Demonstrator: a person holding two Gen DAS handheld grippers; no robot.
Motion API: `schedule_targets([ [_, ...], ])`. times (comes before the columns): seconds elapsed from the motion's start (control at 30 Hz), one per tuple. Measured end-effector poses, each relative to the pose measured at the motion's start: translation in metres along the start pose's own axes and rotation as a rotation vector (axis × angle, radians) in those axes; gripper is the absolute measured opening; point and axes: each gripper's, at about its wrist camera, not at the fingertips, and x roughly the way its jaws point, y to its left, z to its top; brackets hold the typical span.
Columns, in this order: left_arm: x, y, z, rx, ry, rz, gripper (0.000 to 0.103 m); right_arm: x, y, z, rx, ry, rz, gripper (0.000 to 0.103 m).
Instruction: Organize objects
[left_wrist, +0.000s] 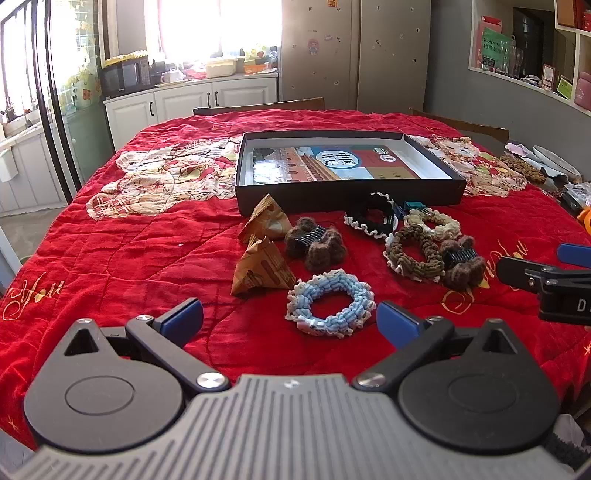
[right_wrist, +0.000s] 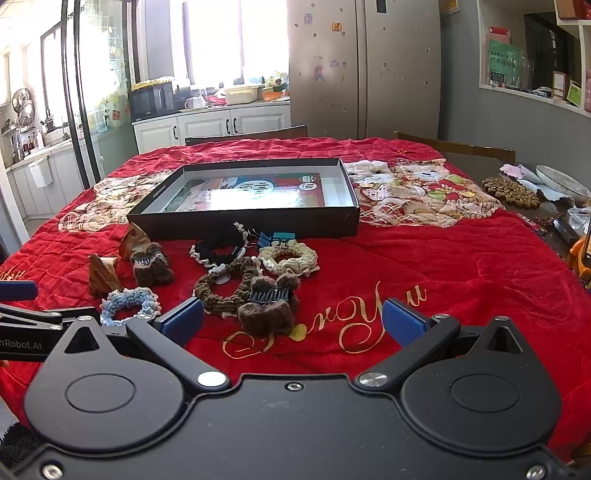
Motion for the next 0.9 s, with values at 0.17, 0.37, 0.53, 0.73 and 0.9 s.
schedule_targets([
  [0.17, 0.0, 0.0, -0.001, 0.004, 0.002, -0.004, 0.103, 0.001, 0.0, -0.001, -0.002, 0.003, 0.002, 0.103],
  [0.37, 0.002, -0.001, -0.001, 0.008, 0.012, -0.004, 0.103, 0.002, 0.0, -0.001, -0.004, 0.007, 0.003, 0.103],
  [0.53, 0.007, 0.003, 0.0, 0.011, 0.028, -0.018, 0.103, 0.005, -0.002, -0.001, -0.002, 0.008, 0.012, 0.103],
  [0.73, 0.012, 0.007, 0.001, 0.029, 0.029, -0.068, 0.103, 0.012, -0.006, -0.001, -0.012, 0.02, 0.023, 0.101],
  [0.9, 0.016, 0.012, 0.003, 0.025, 0.008, -0.092, 0.102, 0.021, -0.007, -0.004, -0.053, 0.026, 0.052, 0.087],
])
